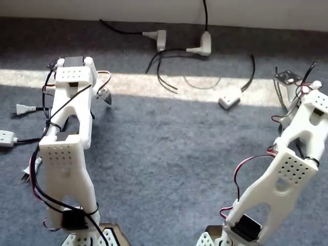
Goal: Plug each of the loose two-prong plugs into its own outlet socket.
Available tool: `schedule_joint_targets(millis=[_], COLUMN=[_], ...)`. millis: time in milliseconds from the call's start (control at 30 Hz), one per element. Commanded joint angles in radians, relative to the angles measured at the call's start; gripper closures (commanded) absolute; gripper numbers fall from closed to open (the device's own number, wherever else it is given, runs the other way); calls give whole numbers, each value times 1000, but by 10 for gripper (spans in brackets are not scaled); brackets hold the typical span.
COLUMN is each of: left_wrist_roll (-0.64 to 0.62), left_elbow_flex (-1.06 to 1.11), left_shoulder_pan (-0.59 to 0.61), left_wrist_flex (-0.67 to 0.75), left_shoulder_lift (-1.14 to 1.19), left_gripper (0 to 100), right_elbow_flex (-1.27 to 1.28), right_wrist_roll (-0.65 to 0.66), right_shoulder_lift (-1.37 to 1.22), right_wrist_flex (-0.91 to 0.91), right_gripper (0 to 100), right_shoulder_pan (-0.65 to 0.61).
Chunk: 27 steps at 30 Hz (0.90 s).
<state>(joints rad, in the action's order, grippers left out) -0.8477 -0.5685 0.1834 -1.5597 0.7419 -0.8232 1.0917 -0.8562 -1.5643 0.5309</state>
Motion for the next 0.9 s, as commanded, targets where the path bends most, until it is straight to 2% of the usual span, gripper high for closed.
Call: schedule_joint_targets(millis=[0,133,300,367,567,700,867], left_wrist_roll=[-2,-2,-2,-2,-2,-2,-2], left_elbow_flex=[-35,-35,-35,-35,-35,-35,-35], left_shoulder_pan=[-25,-25,-25,-25,-25,-25,-25], left_wrist_flex=[-2,-2,-2,-2,-2,-2,-2], left_shoulder_lift=[-8,-8,-8,-8,-8,-8,-8], left_gripper=[734,734,734,734,734,734,734], right_elbow_flex=[-2,4,-1,1,7,7,24], right_wrist_roll=[12,12,8,8,3,-92,-109], right_shoulder_lift=[47,42,44,44,39,39,35], right_wrist_flex=[19,19,22,21,24,31,30], right_gripper=[685,696,879,917,864,776,772], right_shoulder_pan=[28,36,35,30,28,30,19])
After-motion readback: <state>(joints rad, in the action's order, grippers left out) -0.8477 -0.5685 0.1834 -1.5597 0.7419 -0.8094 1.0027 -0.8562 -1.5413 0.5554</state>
